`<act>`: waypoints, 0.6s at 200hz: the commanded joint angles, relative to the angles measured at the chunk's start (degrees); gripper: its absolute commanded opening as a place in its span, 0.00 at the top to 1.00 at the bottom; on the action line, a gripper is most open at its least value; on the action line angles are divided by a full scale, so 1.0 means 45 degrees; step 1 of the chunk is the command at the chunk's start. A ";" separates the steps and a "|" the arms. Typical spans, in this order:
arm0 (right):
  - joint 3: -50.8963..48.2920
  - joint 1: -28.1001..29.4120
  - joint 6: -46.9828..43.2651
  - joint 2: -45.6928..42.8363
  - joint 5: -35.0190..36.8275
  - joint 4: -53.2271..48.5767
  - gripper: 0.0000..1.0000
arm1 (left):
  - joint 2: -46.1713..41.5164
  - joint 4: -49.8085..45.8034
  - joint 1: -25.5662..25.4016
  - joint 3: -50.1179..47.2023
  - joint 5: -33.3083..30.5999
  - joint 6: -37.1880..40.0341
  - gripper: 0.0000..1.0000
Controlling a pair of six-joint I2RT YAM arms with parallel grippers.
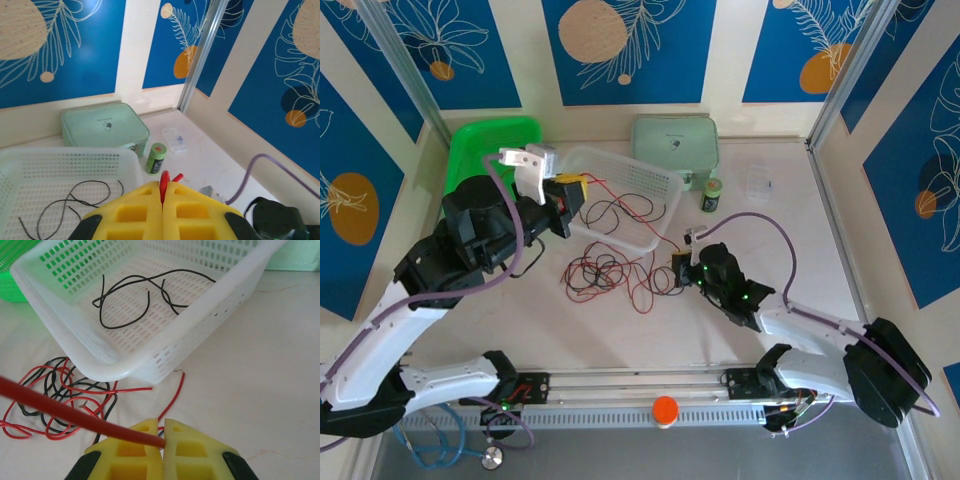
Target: Untangle the cables
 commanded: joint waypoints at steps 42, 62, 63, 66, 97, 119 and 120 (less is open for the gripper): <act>-0.0198 0.0239 -0.1252 -0.1515 0.0636 -0.3204 1.00 | -0.0278 0.1209 0.0134 0.0628 -0.1754 0.0752 1.00; 0.0369 0.0356 -0.1423 -0.1893 -0.0001 -0.4098 1.00 | 0.0067 0.1233 0.0144 0.1060 -0.1894 0.1049 1.00; 0.0413 0.0369 -0.1415 -0.1918 -0.0033 -0.4139 1.00 | 0.0086 0.1234 0.0149 0.1085 -0.1898 0.1060 1.00; 0.0534 0.0407 -0.1442 -0.1980 -0.0161 -0.4283 1.00 | 0.0157 0.1244 0.0139 0.1163 -0.1904 0.1096 1.00; 0.2175 0.0572 -0.1140 -0.2356 -0.2051 -0.5531 0.61 | 0.1016 0.1439 0.0289 0.2126 -0.2406 0.1850 1.00; 0.3060 0.0701 -0.1056 -0.2649 -0.2369 -0.6144 0.45 | 0.1701 0.1565 0.0591 0.3155 -0.2303 0.2268 1.00; 0.3086 0.0708 -0.1055 -0.2666 -0.2379 -0.6168 0.44 | 0.1733 0.1566 0.0597 0.3217 -0.2288 0.2295 1.00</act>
